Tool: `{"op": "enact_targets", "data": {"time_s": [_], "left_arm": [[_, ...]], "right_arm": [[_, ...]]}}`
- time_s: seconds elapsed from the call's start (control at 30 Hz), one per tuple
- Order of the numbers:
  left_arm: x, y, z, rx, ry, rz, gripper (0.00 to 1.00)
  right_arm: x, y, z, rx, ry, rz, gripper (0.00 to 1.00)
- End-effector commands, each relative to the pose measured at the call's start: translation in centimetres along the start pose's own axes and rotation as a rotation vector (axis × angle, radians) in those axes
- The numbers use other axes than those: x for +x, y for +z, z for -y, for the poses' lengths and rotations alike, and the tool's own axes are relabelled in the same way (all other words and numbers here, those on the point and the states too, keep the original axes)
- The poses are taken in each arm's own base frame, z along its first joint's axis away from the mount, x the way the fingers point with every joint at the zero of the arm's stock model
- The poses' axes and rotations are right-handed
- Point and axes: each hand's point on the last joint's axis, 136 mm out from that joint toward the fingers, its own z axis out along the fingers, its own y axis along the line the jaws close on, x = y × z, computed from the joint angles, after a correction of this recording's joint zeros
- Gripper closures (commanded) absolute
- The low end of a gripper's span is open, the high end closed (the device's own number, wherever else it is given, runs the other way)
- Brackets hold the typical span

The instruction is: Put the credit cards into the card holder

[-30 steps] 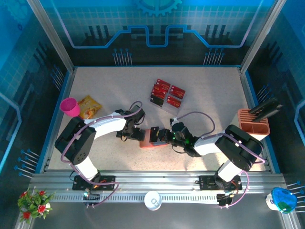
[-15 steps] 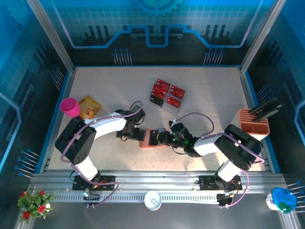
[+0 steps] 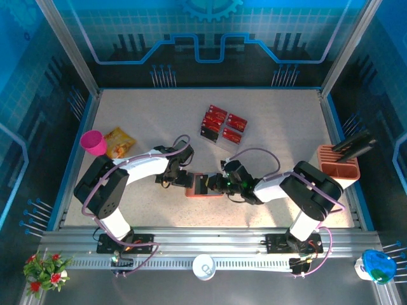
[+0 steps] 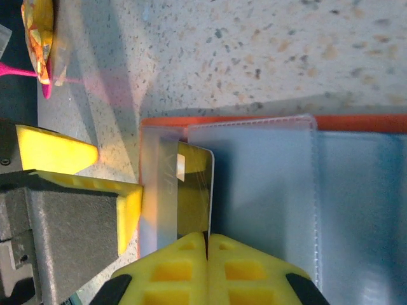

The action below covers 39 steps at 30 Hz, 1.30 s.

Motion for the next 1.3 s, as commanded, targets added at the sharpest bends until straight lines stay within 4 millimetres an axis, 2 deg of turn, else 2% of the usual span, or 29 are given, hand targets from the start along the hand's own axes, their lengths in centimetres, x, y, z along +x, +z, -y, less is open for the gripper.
{"op": "enact_targets", "data": {"time_s": [0.0, 0.13, 0.3, 0.43, 0.6, 0.73, 0.87, 1.13, 1.27], "left_arm": [[0.8, 1.3, -0.1, -0.009, 0.005, -0.047, 0.03], [0.5, 1.1, 0.1, -0.002, 0.004, -0.036, 0.03], [-0.3, 0.2, 0.5, 0.014, -0.004, -0.01, 0.03], [-1.7, -1.7, 1.1, 0.057, -0.031, 0.032, 0.03], [-3.6, -4.4, 1.7, 0.122, -0.07, 0.096, 0.02], [-4.0, -5.2, 1.4, 0.139, -0.105, 0.116, 0.02], [-3.2, -4.6, 0.6, 0.122, -0.125, 0.101, 0.02], [-1.6, -2.2, -1.0, 0.051, -0.141, 0.044, 0.02], [-1.1, -1.2, -1.3, 0.031, -0.128, 0.021, 0.02]], "right_arm": [[1.6, 1.0, 1.3, 0.054, -0.007, -0.097, 1.0], [2.0, 1.6, 0.9, 0.059, -0.022, -0.141, 1.0], [0.8, 0.3, -0.2, 0.057, -0.041, -0.13, 0.7], [-0.9, -1.6, -1.4, 0.048, -0.067, -0.085, 0.64], [-1.4, -2.9, -1.3, 0.098, -0.104, -0.093, 0.67], [-1.5, -2.6, -1.4, 0.13, -0.134, -0.124, 0.8], [-1.7, -2.0, -1.8, 0.146, -0.151, -0.144, 0.88], [-1.3, -0.5, -2.0, 0.168, -0.169, -0.181, 0.9], [-0.6, 0.1, -1.3, 0.191, -0.172, -0.215, 0.91]]}}
